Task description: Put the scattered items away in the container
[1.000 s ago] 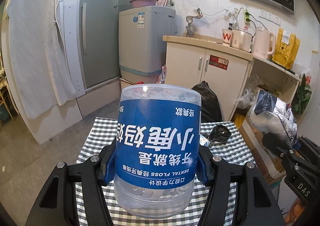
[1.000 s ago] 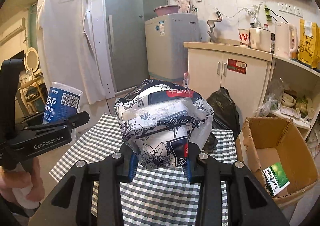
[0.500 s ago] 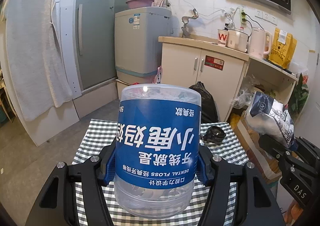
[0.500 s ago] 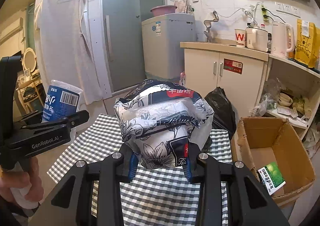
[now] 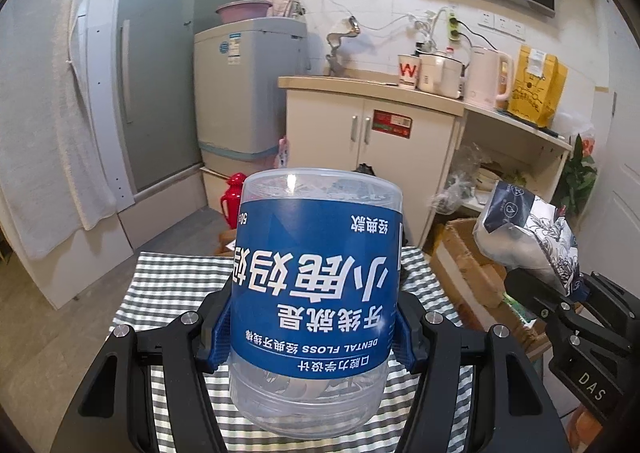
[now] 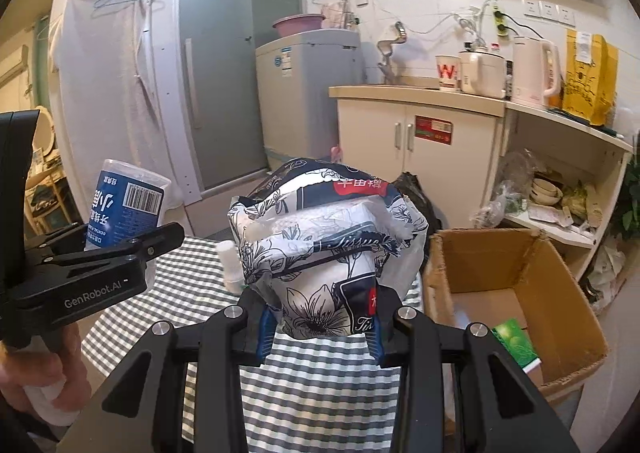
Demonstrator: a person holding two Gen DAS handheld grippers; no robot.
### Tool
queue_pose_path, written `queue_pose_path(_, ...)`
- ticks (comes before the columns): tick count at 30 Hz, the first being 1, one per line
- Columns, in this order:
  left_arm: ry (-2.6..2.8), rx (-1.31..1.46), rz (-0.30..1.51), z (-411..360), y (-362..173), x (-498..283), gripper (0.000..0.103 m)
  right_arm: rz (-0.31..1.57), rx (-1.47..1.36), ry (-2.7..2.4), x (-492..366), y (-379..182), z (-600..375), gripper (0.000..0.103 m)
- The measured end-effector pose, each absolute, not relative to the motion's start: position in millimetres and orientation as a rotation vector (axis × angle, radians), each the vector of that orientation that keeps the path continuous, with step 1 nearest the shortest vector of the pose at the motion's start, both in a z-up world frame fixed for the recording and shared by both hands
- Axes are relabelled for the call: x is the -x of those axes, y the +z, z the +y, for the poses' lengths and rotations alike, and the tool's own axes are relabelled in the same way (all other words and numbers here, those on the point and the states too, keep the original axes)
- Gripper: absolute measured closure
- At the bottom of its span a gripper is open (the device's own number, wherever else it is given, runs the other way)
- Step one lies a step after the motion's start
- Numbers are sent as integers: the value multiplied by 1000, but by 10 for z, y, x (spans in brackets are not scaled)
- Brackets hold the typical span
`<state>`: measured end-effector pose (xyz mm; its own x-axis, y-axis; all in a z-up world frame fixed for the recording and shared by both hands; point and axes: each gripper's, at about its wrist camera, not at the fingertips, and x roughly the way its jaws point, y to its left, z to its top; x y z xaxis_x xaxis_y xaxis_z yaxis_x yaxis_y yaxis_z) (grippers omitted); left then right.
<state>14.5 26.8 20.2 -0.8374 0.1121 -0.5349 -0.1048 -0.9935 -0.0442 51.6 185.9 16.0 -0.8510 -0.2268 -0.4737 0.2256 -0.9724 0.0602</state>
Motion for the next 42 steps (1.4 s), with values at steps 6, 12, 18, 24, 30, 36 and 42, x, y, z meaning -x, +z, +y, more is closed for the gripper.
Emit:
queue_pose_path(6,2879,838,-8,464,210,-69,39,-17,-728,-2860,-492,177,2077,67)
queue_pose_path(12,2837,842,9,678,195,23,39,-22,-740,-2889,-454,173,2258,67)
queue_pose_path(18,2807,837,24,900,201,95,39,-28,-757,-2920,-417,192,2447,67)
queue_pose_path(24,2777,822,30,1133,217,178,39,-26,-770,-2958,-368,225,2680,67)
queue_pose_path(30,2735,807,47,1381,220,251,39,-41,-786,-3005,-352,229,2919,67)
queue_pose_path(36,2686,802,63,1631,196,326,39,-51,-815,-3035,-316,198,3126,67)
queue_pose_path(42,2644,811,69,1870,155,416,39,-53,-851,-3057,-277,162,3330,67)
